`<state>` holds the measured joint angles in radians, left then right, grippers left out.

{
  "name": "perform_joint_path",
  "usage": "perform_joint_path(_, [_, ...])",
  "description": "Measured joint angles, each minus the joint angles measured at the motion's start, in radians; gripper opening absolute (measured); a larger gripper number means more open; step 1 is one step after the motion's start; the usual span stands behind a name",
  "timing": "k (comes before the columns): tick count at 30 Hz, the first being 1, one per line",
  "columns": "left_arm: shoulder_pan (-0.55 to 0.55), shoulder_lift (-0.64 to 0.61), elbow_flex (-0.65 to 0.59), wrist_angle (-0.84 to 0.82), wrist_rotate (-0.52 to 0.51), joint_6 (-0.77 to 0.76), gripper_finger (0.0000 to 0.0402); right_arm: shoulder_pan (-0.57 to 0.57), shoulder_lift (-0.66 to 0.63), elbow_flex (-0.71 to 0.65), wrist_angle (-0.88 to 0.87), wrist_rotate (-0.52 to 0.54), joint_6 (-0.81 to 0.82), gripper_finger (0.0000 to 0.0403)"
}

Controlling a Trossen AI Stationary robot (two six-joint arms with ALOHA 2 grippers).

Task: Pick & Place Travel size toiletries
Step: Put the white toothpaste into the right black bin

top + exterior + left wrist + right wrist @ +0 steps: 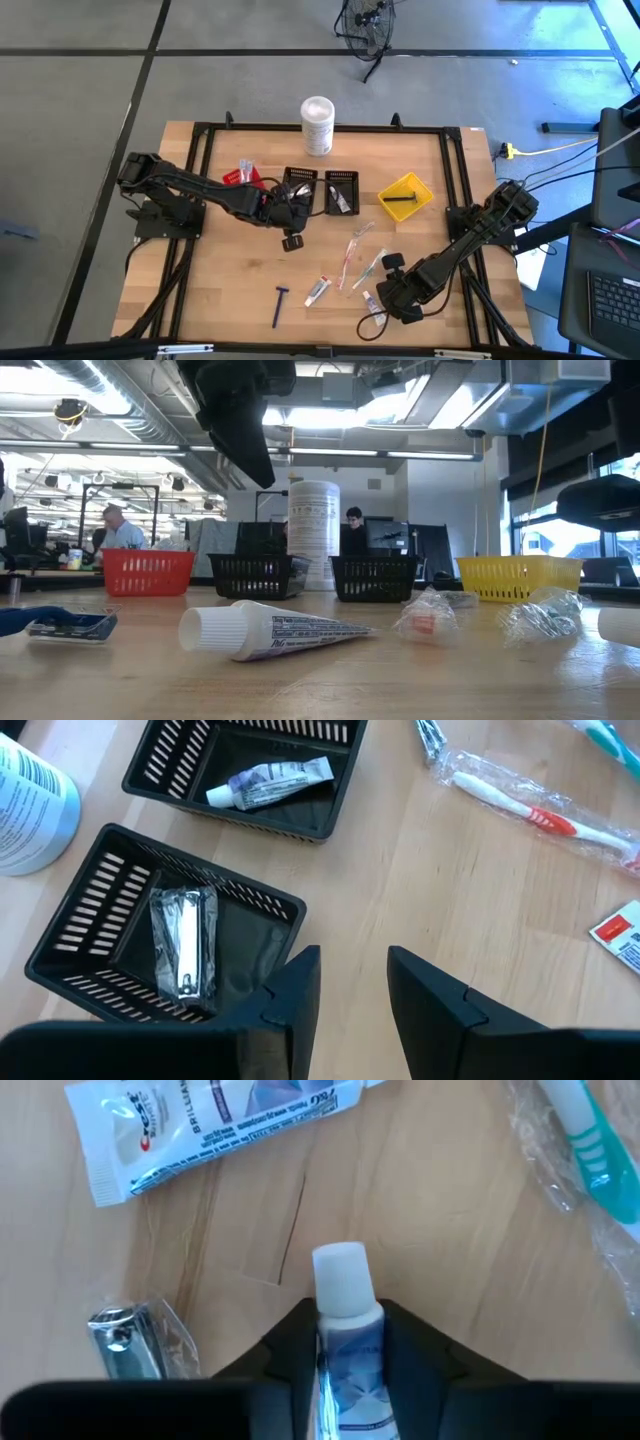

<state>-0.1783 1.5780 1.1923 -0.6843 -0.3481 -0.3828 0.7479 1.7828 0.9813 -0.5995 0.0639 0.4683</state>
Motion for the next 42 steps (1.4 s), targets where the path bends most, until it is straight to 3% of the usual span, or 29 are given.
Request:
perform_joint_path(6, [-0.018, -0.059, 0.0, -0.078, -0.017, -0.033, 0.0114, -0.006, 0.007, 0.026, 0.002, 0.008, -0.003, 0.0097])
perform_joint_path(11, [-0.039, -0.154, 0.0, -0.238, -0.141, -0.128, 0.0114, -0.031, 0.007, 0.067, 0.024, 0.074, -0.059, 0.0105])
perform_joint_path(18, [-0.075, -0.27, 0.0, -0.362, -0.285, -0.24, 0.0114, -0.123, 0.007, 0.118, 0.018, 0.194, -0.15, 0.0081])
perform_joint_path(24, [-0.095, -0.299, 0.0, -0.368, -0.312, -0.251, 0.0114, -0.211, 0.006, 0.181, 0.016, 0.354, -0.342, 0.0094])
perform_joint_path(30, [-0.096, -0.29, 0.0, -0.368, -0.31, -0.251, 0.0114, -0.337, 0.001, 0.245, -0.032, 0.499, -0.437, 0.0087])
perform_joint_path(36, [-0.096, -0.291, 0.0, -0.368, -0.312, -0.251, 0.0114, -0.49, -0.008, 0.26, -0.019, 0.514, -0.528, 0.0084])
perform_joint_path(42, [-0.096, -0.291, 0.0, -0.368, -0.313, -0.251, 0.0114, -0.655, -0.008, 0.254, 0.054, 0.513, -0.391, 0.0096])
